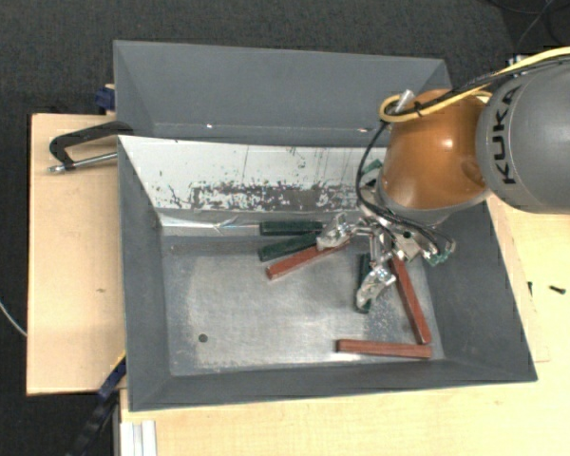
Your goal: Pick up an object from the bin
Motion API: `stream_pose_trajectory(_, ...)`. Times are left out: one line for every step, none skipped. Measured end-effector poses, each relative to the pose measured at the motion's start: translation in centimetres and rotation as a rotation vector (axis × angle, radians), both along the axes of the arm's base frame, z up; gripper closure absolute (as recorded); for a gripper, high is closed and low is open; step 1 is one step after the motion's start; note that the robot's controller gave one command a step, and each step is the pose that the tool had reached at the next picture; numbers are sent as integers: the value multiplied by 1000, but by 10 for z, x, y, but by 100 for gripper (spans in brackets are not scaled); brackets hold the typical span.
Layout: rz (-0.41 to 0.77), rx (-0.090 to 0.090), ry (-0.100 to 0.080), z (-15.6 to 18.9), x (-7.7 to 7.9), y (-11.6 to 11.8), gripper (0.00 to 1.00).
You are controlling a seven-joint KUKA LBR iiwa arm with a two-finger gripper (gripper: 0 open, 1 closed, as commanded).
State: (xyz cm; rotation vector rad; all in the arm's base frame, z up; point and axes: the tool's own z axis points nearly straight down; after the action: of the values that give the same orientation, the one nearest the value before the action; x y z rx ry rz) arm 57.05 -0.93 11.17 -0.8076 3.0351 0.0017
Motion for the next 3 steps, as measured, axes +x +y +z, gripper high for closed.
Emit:
stream_pose_trajectory(0,0,0,0,0,0,0)
stream_pose_trajectory(125,-3,-22,-30,40,50,100)
stream_pose_trajectory(125,-3,-22,-30,40,50,100)
